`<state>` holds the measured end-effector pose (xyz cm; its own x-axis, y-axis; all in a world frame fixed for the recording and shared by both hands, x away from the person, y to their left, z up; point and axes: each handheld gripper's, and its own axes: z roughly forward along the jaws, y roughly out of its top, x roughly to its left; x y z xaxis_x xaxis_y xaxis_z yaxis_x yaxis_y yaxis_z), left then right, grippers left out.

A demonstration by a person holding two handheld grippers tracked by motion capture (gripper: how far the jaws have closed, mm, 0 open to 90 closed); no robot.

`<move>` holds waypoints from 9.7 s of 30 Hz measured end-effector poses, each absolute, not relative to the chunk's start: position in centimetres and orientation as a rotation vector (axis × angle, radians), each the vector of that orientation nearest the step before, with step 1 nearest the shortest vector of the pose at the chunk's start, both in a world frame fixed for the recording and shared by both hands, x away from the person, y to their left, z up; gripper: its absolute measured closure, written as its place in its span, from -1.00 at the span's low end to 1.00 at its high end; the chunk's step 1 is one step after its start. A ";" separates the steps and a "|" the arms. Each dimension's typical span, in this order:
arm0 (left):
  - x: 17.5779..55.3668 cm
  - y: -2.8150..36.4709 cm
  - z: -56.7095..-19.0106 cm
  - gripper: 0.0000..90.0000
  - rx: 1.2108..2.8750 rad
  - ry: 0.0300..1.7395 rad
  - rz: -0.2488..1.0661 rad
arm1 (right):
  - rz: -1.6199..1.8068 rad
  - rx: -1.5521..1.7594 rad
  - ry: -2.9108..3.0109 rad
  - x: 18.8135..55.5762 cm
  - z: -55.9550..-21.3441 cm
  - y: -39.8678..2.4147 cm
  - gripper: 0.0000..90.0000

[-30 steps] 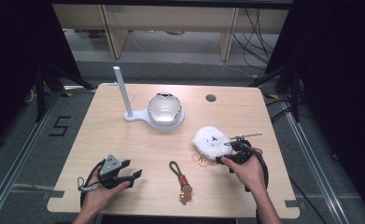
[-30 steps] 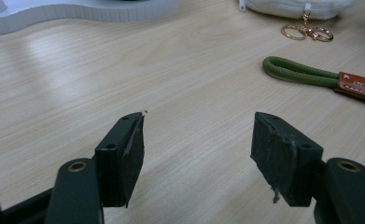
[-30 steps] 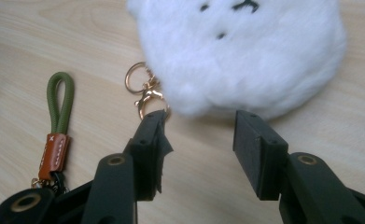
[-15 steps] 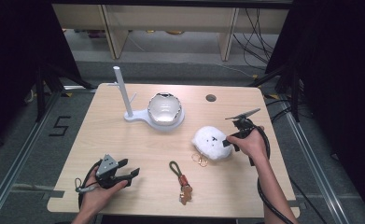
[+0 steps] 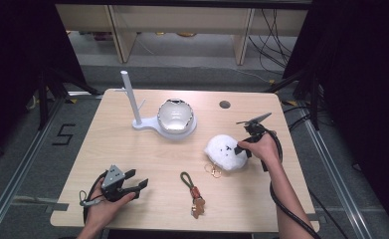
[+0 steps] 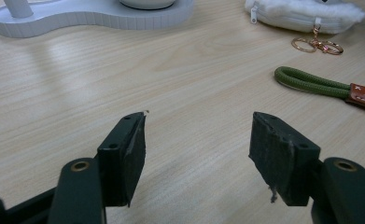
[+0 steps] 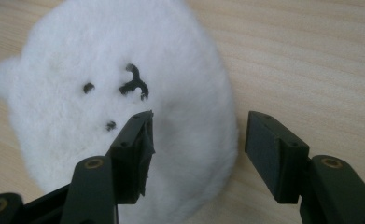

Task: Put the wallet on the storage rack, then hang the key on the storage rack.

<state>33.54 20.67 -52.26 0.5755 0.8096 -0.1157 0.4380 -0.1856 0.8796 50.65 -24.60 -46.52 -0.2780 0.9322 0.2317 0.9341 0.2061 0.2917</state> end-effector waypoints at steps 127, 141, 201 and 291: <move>33.4 20.7 -52.3 -0.19 1.810 1.020 0.481 | -1.227 -1.416 -2.898 51.5 -31.3 -13.6 0.85; 33.4 20.7 -52.3 -0.19 1.799 1.020 0.477 | -1.249 -1.424 -2.908 53.6 -31.4 -11.8 0.85; 33.4 20.7 -52.3 -0.20 1.791 1.016 0.474 | -1.045 -1.308 -3.120 56.8 -38.0 -5.7 0.74; 32.9 18.8 -50.5 -0.24 1.797 0.992 0.388 | -0.254 -1.437 -2.716 38.8 -47.7 -6.9 0.27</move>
<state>32.90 18.78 -50.48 0.6111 0.7723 -0.1735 0.4492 -0.1579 0.8794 38.79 -6.94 -47.70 -0.5642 0.8156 0.1281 0.8252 0.5524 0.1176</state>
